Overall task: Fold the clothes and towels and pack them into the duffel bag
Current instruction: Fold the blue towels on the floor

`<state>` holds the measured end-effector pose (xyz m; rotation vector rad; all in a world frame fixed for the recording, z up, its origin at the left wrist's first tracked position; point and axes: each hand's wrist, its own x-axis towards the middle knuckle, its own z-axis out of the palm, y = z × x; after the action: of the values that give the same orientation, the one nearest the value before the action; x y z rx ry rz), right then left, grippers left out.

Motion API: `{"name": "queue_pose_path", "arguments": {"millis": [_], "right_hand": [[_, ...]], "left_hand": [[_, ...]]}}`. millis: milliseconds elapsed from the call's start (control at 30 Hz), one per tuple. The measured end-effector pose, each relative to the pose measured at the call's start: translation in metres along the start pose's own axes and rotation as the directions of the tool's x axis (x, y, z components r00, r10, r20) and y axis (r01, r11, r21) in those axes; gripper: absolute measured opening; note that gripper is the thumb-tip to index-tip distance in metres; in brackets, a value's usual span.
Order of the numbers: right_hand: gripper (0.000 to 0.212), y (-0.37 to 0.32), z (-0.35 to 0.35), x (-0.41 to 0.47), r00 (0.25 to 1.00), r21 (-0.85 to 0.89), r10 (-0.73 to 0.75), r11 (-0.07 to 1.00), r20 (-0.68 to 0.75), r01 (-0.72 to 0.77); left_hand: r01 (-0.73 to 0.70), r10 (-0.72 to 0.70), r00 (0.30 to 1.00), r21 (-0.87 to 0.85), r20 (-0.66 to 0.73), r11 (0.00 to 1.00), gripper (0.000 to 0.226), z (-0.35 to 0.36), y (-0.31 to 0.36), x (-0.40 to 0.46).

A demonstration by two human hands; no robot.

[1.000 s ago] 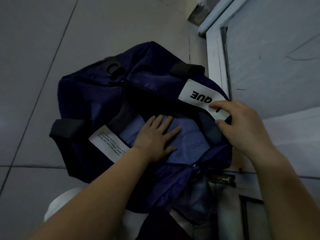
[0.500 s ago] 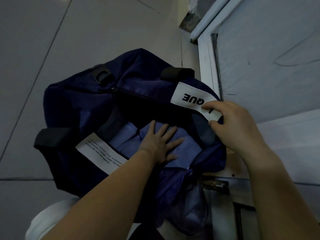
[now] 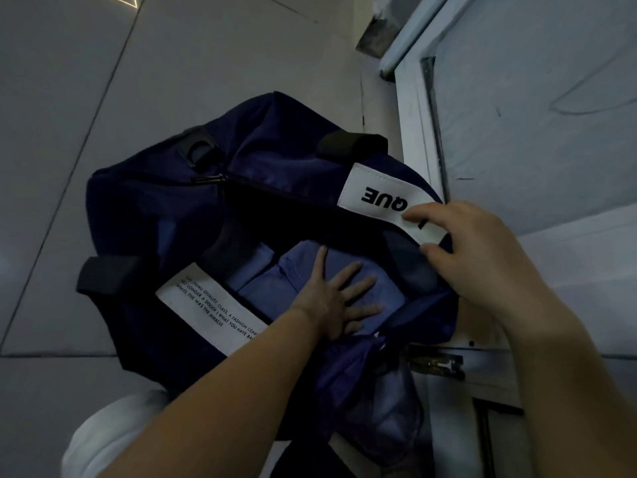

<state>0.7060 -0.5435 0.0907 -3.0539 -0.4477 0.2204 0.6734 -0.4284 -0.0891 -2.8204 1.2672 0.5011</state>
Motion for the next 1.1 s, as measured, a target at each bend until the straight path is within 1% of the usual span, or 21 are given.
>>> {"name": "queue_pose_path", "arguments": {"millis": [67,167,200,333,433,467,500,533,600,633,700,733,800,867,967,1033,1100], "right_hand": [[0.046,0.000,-0.001,-0.006,1.000,-0.007,-0.010,1.000,0.024,0.010],[0.049,-0.001,0.000,-0.008,0.998,-0.021,-0.032,0.999,0.057,0.033],[0.049,-0.001,0.001,-0.008,0.997,-0.025,-0.032,0.999,0.065,0.034],[0.049,-0.004,0.003,-0.006,0.997,-0.027,-0.010,1.000,0.073,0.012],[0.050,-0.007,0.007,-0.006,0.998,-0.042,0.021,0.999,0.060,-0.018],[0.050,-0.010,0.008,-0.007,0.998,-0.056,0.021,0.998,0.053,-0.018],[0.049,-0.014,0.008,-0.009,0.998,-0.077,0.019,0.997,0.055,-0.015],[0.049,-0.018,0.007,-0.010,0.998,-0.098,0.013,0.995,0.063,-0.007],[0.048,-0.029,0.003,-0.013,0.999,-0.132,-0.015,0.991,0.050,0.022],[0.047,-0.035,0.001,-0.014,0.999,-0.149,-0.051,0.987,0.019,0.053],[0.042,-0.049,-0.003,-0.014,0.991,-0.163,-0.123,0.980,-0.051,0.113],[0.040,-0.056,-0.003,-0.012,0.988,-0.146,-0.132,0.982,-0.076,0.120],[0.036,-0.072,-0.002,-0.010,0.986,-0.081,-0.143,0.987,-0.083,0.136],[0.033,-0.091,0.004,-0.008,0.976,-0.024,-0.203,0.979,-0.078,0.201],[0.031,-0.132,0.013,-0.011,0.947,0.086,-0.320,0.944,-0.017,0.320],[0.032,-0.165,0.017,-0.014,0.915,0.149,-0.402,0.908,0.035,0.393],[0.031,-0.199,0.017,-0.017,0.878,0.187,-0.473,0.871,0.067,0.455]], "left_hand": [[0.041,-0.046,0.997,-0.078,-0.066,0.996,0.054,0.003,-0.003,-0.006],[0.153,-0.173,0.976,-0.149,-0.133,0.977,0.062,0.007,-0.006,-0.022],[0.166,-0.186,0.973,-0.145,-0.135,0.975,0.065,0.010,-0.006,-0.024],[0.198,-0.204,0.977,-0.090,-0.065,0.976,0.068,0.014,-0.008,-0.016],[0.176,-0.180,0.983,-0.086,-0.039,0.981,0.069,0.008,-0.006,-0.015],[0.158,-0.166,0.984,-0.111,-0.069,0.981,0.068,0.006,-0.008,-0.020],[0.121,-0.140,0.981,-0.145,-0.131,0.982,0.066,0.004,-0.013,-0.026],[0.077,-0.111,0.969,-0.159,-0.221,0.984,0.061,0.001,-0.017,-0.035],[0.016,-0.084,0.921,-0.179,-0.381,0.984,0.049,-0.003,-0.025,-0.056],[0.012,-0.089,0.887,-0.170,-0.454,0.985,0.044,-0.004,-0.028,-0.068],[0.042,-0.124,0.840,-0.164,-0.528,0.986,0.038,-0.006,-0.035,-0.093],[0.057,-0.137,0.828,-0.162,-0.543,0.985,0.035,-0.011,-0.040,-0.107],[0.087,-0.161,0.832,-0.161,-0.531,0.983,0.031,-0.021,-0.047,-0.135],[0.103,-0.162,0.847,-0.142,-0.506,0.984,0.022,-0.028,-0.053,-0.165],[0.119,-0.180,0.900,-0.173,-0.398,0.978,0.016,-0.030,-0.065,-0.222],[0.191,-0.244,0.926,-0.201,-0.288,0.961,0.020,-0.034,-0.072,-0.266],[0.318,-0.374,0.912,-0.283,-0.170,0.905,0.025,-0.041,-0.077,-0.312]]}}
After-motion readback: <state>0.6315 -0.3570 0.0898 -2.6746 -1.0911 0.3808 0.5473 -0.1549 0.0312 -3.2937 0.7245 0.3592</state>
